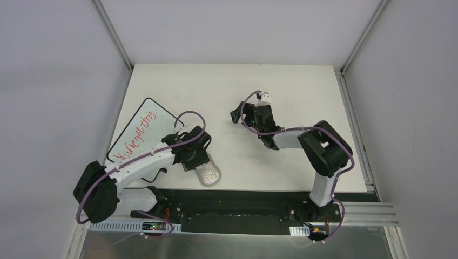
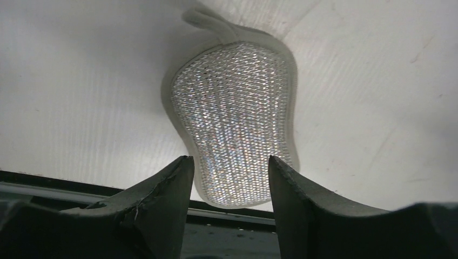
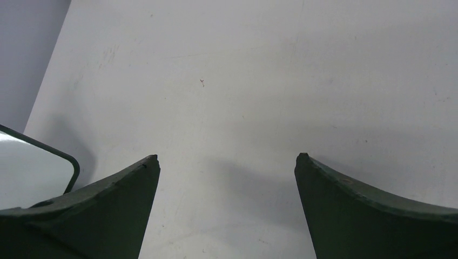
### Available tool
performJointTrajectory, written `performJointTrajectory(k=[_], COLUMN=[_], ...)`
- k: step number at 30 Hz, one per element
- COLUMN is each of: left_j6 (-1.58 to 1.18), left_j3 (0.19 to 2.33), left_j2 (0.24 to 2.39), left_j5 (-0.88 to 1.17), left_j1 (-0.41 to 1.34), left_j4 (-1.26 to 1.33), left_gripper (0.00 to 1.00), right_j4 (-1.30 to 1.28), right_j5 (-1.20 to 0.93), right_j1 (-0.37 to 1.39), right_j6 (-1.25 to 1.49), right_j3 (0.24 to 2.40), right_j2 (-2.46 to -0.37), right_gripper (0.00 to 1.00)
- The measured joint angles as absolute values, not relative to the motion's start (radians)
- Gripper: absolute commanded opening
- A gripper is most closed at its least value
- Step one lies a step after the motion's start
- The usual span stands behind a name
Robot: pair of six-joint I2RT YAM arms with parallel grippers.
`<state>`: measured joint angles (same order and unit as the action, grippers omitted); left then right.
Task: Erase the whiteboard
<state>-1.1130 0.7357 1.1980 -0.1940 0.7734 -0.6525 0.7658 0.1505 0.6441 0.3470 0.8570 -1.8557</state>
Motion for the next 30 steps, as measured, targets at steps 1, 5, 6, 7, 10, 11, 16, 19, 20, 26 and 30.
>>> performJointTrajectory(k=[1, 5, 6, 7, 10, 11, 16, 19, 20, 26, 30], left_j6=[-1.124, -1.169, -1.175, -1.183, -1.198, -1.202, -1.226, -1.232, -1.232, -1.216, -1.211], left_j3=[0.755, 0.782, 0.782, 0.782, 0.782, 0.782, 0.782, 0.778, 0.777, 0.769, 0.741], left_j2=[1.211, 1.252, 1.260, 1.268, 1.281, 1.286, 1.332, 1.333, 1.331, 1.318, 1.318], left_j5=[-0.194, -0.191, -0.190, -0.190, -0.191, -0.190, -0.189, -0.194, -0.196, -0.213, -0.212], left_j1=[0.774, 0.780, 0.780, 0.780, 0.780, 0.781, 0.796, 0.799, 0.799, 0.799, 0.799], left_j4=[-0.657, -0.655, -0.656, -0.657, -0.657, -0.657, -0.668, -0.675, -0.679, -0.686, -0.663], left_gripper=[0.50, 0.48, 0.48, 0.48, 0.47, 0.47, 0.44, 0.44, 0.44, 0.45, 0.49], right_j4=[0.768, 0.784, 0.785, 0.788, 0.789, 0.789, 0.789, 0.789, 0.789, 0.789, 0.789], right_j5=[0.150, 0.151, 0.151, 0.151, 0.151, 0.151, 0.151, 0.151, 0.150, 0.150, 0.150], right_j1=[0.644, 0.644, 0.644, 0.644, 0.644, 0.644, 0.644, 0.644, 0.644, 0.644, 0.644], right_j6=[0.347, 0.346, 0.346, 0.346, 0.347, 0.347, 0.347, 0.347, 0.347, 0.347, 0.347], right_j3=[0.853, 0.846, 0.846, 0.844, 0.836, 0.835, 0.835, 0.834, 0.834, 0.834, 0.834], right_j2=[-1.847, -1.827, -1.826, -1.826, -1.826, -1.826, -1.826, -1.826, -1.826, -1.826, -1.826], right_gripper=[0.98, 0.98, 0.98, 0.98, 0.98, 0.98, 0.98, 0.98, 0.98, 0.98, 0.98])
